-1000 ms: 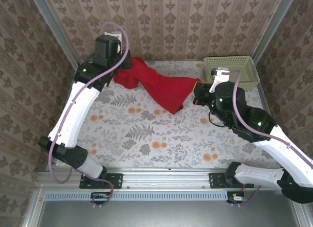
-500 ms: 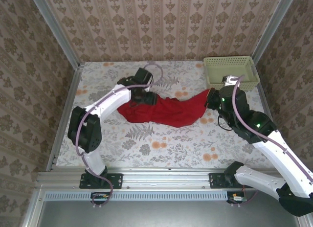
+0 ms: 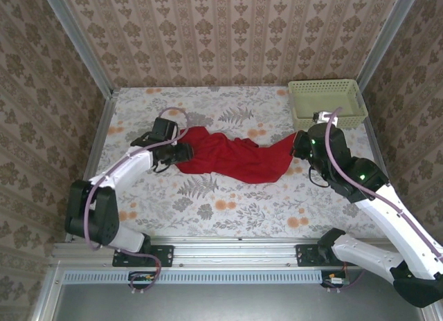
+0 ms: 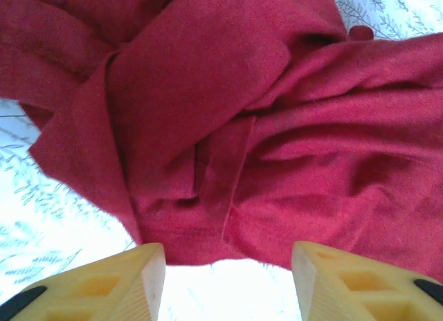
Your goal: Fold the inside-out t-shirt
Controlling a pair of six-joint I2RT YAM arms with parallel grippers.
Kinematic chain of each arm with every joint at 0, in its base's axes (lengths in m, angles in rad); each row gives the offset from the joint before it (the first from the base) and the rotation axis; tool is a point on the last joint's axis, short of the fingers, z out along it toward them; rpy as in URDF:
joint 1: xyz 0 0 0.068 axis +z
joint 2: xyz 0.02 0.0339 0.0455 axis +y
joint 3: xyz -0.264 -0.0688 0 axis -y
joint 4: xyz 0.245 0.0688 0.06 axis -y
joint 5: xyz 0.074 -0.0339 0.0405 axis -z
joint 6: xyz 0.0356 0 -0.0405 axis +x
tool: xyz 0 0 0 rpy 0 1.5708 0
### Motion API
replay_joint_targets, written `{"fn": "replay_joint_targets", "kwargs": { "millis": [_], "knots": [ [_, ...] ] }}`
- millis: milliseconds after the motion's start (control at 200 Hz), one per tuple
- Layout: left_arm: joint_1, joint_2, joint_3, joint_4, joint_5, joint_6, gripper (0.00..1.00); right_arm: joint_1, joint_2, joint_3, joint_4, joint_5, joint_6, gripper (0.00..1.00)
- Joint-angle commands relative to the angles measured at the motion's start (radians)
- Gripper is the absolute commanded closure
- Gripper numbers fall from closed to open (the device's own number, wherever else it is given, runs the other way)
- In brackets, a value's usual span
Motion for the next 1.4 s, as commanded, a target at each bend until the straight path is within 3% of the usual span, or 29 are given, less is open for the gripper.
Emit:
{"fn": "replay_joint_targets", "kwargs": {
  "millis": [0, 415, 610, 860, 1005, 1220, 1395],
  "knots": [
    [0.003, 0.042, 0.008, 0.077, 0.053, 0.023, 0.51, -0.011, -0.028, -0.011, -0.019, 0.004, -0.007, 1.00],
    [0.008, 0.180, 0.077, 0.066, -0.034, 0.036, 0.70, -0.027, -0.049, -0.022, -0.035, 0.002, -0.010, 1.00],
    [0.043, 0.156, 0.137, -0.003, -0.079, 0.062, 1.00, -0.059, -0.052, 0.012, -0.066, 0.036, -0.048, 1.00],
    [0.231, -0.131, 0.316, -0.099, 0.110, 0.078, 1.00, -0.243, 0.009, 0.231, -0.131, 0.043, -0.153, 1.00],
    [0.362, -0.274, 0.427, -0.097, 0.247, 0.017, 1.00, -0.328, 0.051, 0.396, -0.146, 0.015, -0.186, 1.00],
    [0.616, -0.398, 0.460, 0.037, 0.553, -0.183, 1.00, -0.343, 0.055, 0.645, -0.169, -0.012, -0.249, 1.00],
    [0.660, -0.480, 0.477, 0.074, 0.610, -0.222, 1.00, -0.343, 0.037, 0.790, -0.194, -0.105, -0.254, 1.00]
  ]
}}
